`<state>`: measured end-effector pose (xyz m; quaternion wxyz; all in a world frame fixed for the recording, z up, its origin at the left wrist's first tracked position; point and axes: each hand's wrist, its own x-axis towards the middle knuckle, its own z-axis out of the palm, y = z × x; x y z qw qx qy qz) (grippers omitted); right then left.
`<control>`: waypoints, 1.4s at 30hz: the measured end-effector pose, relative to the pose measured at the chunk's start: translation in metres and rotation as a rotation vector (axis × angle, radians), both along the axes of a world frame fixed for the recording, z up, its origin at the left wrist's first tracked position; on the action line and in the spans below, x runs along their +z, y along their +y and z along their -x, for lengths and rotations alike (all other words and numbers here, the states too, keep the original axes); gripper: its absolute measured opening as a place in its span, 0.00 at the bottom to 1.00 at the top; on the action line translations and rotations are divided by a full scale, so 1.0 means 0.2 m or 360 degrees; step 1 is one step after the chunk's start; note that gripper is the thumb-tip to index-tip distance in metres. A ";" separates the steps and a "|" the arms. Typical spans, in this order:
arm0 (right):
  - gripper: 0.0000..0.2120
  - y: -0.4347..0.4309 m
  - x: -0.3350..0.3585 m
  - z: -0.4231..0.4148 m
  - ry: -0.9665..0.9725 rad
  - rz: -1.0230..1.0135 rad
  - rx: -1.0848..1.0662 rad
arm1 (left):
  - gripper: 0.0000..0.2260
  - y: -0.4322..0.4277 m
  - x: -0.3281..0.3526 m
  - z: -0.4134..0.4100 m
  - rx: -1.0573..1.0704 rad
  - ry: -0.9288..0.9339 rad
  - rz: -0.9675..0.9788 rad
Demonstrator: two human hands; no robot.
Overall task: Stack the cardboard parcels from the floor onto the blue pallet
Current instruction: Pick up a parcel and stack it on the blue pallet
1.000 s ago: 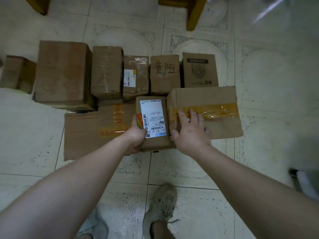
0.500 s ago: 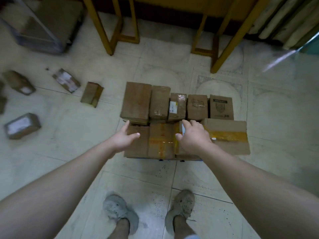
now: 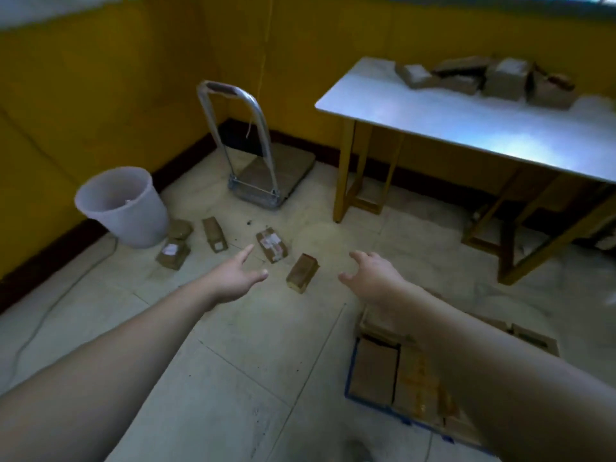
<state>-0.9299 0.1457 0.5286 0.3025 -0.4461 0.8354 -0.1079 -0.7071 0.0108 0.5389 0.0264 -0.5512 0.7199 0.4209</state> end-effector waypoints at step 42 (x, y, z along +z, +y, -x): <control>0.30 -3.20 -0.41 -1.34 -0.0200 -0.0273 -0.0057 | 0.32 -3.28 -0.36 -1.56 0.0098 -0.0295 -0.0148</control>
